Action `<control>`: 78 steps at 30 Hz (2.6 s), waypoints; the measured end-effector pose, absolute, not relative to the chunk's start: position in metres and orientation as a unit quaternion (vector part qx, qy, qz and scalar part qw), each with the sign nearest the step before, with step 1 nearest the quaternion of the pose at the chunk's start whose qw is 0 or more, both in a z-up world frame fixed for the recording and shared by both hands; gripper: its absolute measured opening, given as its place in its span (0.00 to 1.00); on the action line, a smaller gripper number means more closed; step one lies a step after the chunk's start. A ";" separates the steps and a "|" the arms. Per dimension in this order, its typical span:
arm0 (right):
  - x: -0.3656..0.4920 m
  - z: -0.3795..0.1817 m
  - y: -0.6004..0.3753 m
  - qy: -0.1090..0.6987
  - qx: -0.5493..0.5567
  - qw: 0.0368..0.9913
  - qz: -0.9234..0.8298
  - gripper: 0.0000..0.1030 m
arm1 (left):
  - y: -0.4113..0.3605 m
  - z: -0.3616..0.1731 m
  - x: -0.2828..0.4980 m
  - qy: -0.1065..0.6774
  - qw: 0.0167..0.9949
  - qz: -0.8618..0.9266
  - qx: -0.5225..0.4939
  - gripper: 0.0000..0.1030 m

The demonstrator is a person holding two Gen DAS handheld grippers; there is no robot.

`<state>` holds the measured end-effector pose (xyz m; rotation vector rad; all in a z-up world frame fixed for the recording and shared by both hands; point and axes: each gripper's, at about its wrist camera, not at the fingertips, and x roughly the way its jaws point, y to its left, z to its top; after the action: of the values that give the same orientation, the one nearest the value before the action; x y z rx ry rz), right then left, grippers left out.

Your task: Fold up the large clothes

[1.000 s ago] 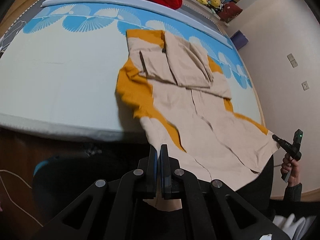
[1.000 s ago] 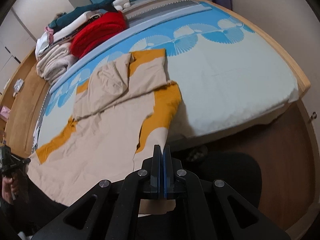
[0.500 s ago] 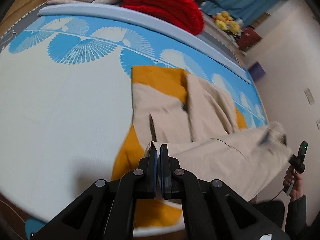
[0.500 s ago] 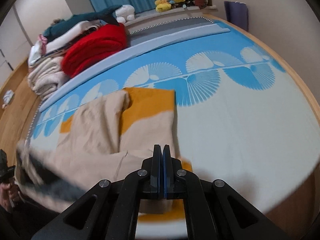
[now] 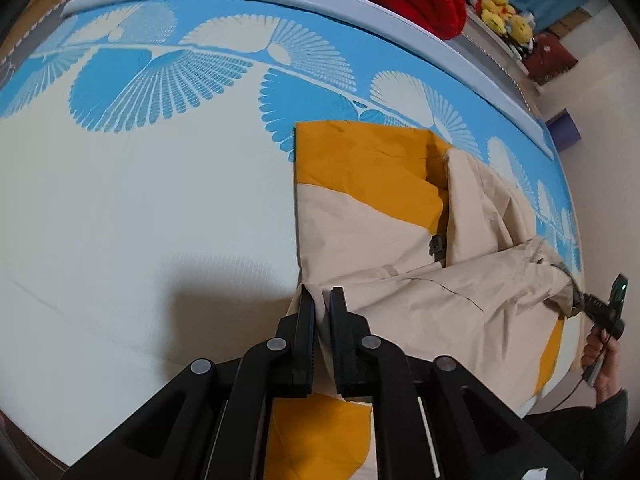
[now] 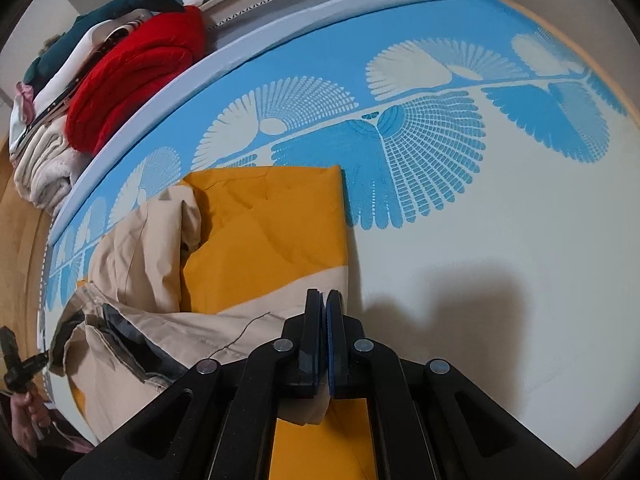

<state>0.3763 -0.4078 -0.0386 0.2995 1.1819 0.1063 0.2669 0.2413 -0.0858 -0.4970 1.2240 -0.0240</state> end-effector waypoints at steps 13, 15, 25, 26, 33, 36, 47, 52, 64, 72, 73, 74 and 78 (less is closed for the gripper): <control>0.341 -0.009 -0.405 0.507 0.099 0.855 0.042 0.30 | 0.255 -0.046 0.232 0.495 0.833 0.018 -0.247 0.30; 0.339 -0.013 -0.400 0.515 0.076 0.852 0.050 0.32 | 0.250 -0.054 0.237 0.512 0.828 0.019 -0.226 0.30; 0.353 -0.066 -0.387 0.593 0.020 0.803 0.052 0.38 | 0.221 -0.092 0.270 0.564 0.816 0.038 -0.123 0.34; 0.354 -0.070 -0.387 0.600 0.016 0.798 0.050 0.38 | 0.218 -0.095 0.273 0.567 0.815 0.036 -0.113 0.34; 0.357 -0.078 -0.387 0.609 0.018 0.791 0.050 0.43 | 0.202 -0.113 0.288 0.583 0.809 0.024 -0.069 0.35; 0.357 -0.078 -0.382 0.611 0.014 0.790 0.058 0.31 | 0.200 -0.119 0.292 0.588 0.806 0.025 -0.064 0.35; 0.359 -0.018 -0.384 0.507 0.065 0.856 0.071 0.05 | 0.207 -0.084 0.297 0.515 0.852 0.046 -0.075 0.00; 0.374 0.009 -0.383 0.436 0.084 0.895 0.037 0.05 | 0.208 -0.055 0.313 0.441 0.890 0.084 -0.072 0.00; 0.437 -0.033 -0.364 0.467 0.043 0.883 -0.027 0.05 | 0.206 -0.107 0.372 0.477 0.868 0.132 -0.035 0.01; 0.448 -0.079 -0.357 0.526 0.005 0.849 -0.048 0.06 | 0.200 -0.144 0.386 0.516 0.847 0.128 -0.020 0.02; 0.449 -0.079 -0.356 0.530 0.003 0.847 -0.047 0.08 | 0.199 -0.145 0.386 0.519 0.845 0.127 -0.018 0.04; 0.448 -0.076 -0.355 0.527 0.002 0.849 -0.045 0.10 | 0.200 -0.142 0.386 0.519 0.845 0.128 -0.017 0.06; 0.439 -0.045 -0.362 0.491 0.008 0.870 -0.037 0.14 | 0.208 -0.109 0.373 0.485 0.867 0.109 -0.032 0.20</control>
<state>0.4386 -0.3615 -0.0453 0.0170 1.0274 -0.0774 0.3732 0.2080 -0.1087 -0.0680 1.0155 0.2285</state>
